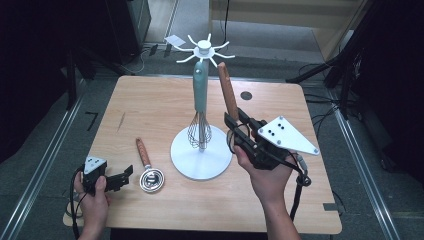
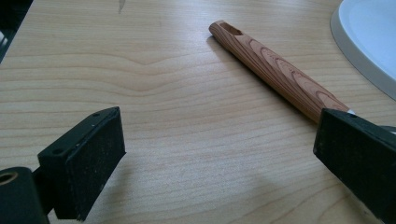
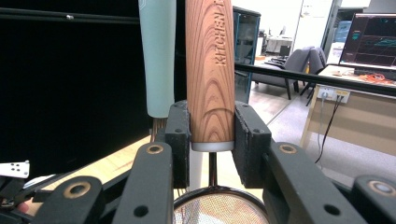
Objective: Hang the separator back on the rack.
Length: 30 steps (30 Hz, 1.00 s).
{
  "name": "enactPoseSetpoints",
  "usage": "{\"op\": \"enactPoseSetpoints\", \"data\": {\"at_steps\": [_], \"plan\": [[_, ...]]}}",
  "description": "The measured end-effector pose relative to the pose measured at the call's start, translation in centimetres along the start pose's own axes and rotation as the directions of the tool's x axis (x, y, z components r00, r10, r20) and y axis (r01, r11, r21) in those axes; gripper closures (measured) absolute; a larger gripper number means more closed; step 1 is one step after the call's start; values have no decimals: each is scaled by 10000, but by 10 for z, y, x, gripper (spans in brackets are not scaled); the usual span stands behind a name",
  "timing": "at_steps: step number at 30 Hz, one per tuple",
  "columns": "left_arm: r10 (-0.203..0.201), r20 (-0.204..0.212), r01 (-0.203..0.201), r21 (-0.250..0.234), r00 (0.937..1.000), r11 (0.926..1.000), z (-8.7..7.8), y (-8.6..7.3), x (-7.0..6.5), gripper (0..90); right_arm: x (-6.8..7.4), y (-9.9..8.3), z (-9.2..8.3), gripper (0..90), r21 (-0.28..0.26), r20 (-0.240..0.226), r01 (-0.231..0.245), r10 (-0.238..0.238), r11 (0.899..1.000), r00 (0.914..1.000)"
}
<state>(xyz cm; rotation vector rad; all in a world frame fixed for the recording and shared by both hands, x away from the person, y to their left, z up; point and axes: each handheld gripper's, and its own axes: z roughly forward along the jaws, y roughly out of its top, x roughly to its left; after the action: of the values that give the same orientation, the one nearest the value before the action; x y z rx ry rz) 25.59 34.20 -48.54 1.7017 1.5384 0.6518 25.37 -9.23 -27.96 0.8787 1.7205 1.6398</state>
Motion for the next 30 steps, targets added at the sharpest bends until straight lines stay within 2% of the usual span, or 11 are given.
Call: {"op": "enactPoseSetpoints", "data": {"at_steps": [14,21,30], "plan": [[11,11,-11,-1,10000,10000,0,0,0,23,5,2,10,716,128,369,312,-316,9994,9988],[15,13,-15,8,10000,10000,0,0,0,23,6,0,11,716,353,682,574,-597,9977,9959],[8,30,-8,-13,10000,10000,0,0,1,23,3,-1,10,716,331,881,481,-509,9983,9948]]}}
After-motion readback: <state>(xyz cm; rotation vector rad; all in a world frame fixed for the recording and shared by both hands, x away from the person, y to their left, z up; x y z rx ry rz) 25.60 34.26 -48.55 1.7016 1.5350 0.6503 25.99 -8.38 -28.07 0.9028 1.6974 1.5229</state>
